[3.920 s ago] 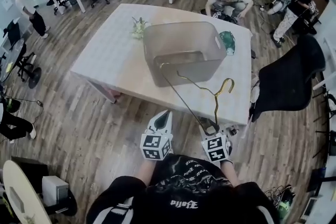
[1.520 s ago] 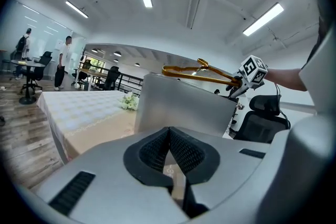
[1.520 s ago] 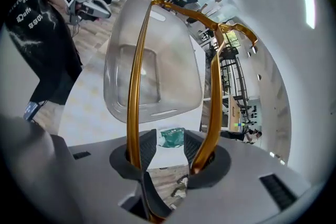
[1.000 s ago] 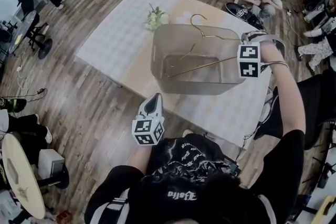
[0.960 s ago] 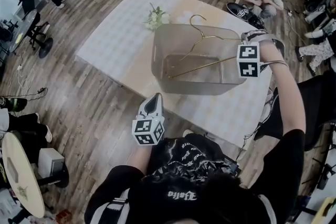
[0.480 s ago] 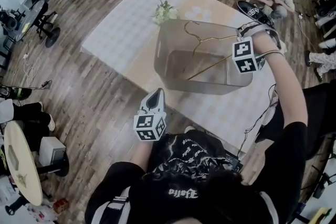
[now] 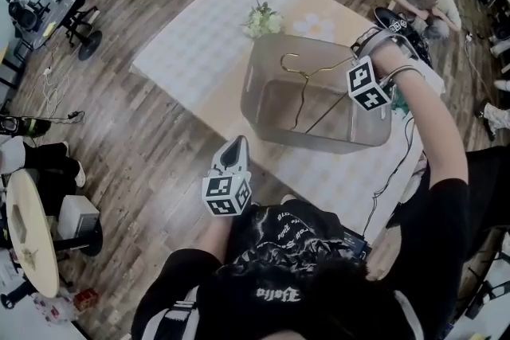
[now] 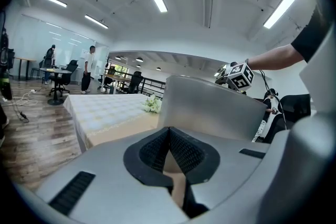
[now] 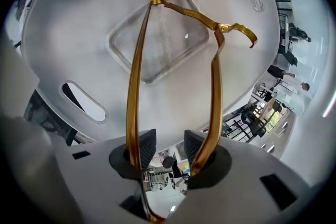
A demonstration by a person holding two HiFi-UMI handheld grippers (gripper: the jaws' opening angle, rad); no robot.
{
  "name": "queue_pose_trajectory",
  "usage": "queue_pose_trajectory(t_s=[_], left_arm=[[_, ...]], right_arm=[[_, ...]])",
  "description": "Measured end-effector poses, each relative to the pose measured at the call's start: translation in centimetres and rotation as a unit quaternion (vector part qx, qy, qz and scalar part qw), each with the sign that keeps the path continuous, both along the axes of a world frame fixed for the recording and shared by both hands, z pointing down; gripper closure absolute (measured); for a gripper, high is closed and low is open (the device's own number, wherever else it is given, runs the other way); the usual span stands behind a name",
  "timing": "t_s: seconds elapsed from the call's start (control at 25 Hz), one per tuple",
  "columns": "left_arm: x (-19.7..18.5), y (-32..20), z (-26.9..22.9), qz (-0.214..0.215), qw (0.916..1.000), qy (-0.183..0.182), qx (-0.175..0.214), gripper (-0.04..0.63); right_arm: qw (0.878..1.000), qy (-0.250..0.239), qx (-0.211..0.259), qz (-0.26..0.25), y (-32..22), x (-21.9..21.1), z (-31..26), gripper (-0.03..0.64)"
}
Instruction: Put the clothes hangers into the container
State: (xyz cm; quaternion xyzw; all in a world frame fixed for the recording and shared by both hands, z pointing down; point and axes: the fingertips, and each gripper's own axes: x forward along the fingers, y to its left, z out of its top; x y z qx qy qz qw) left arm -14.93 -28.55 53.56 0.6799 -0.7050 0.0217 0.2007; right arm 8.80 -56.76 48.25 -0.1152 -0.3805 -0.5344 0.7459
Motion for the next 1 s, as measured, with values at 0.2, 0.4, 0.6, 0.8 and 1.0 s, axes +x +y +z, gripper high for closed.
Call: queue_pose_trajectory(t_s=[0.2, 0.4, 0.6, 0.8, 1.0], left_arm=[[-1.1, -0.6, 0.7, -0.012, 0.9999, -0.001, -0.006, 0.575], [-0.8, -1.4, 1.2, -0.005, 0.9999, 0.005, -0.011, 0.575], [-0.3, -2.1, 1.7, 0.009, 0.9999, 0.006, -0.009, 0.575], [-0.5, -1.3, 1.9, 0.012, 0.9998, 0.008, -0.013, 0.575], [-0.2, -1.0, 2.3, 0.019, 0.9997, 0.009, -0.016, 0.575]], right_arm=[[1.000, 0.011, -0.008, 0.018, -1.2, -0.7, 0.4, 0.436], [0.998, -0.015, 0.003, 0.062, -1.2, -0.9, 0.7, 0.428], [0.994, -0.040, 0.003, 0.098, -0.8, -1.0, 1.1, 0.410], [0.992, -0.076, -0.002, 0.104, 0.3, -1.2, 1.3, 0.405], [0.984, -0.132, -0.042, 0.110, 3.0, -3.6, 3.2, 0.414]])
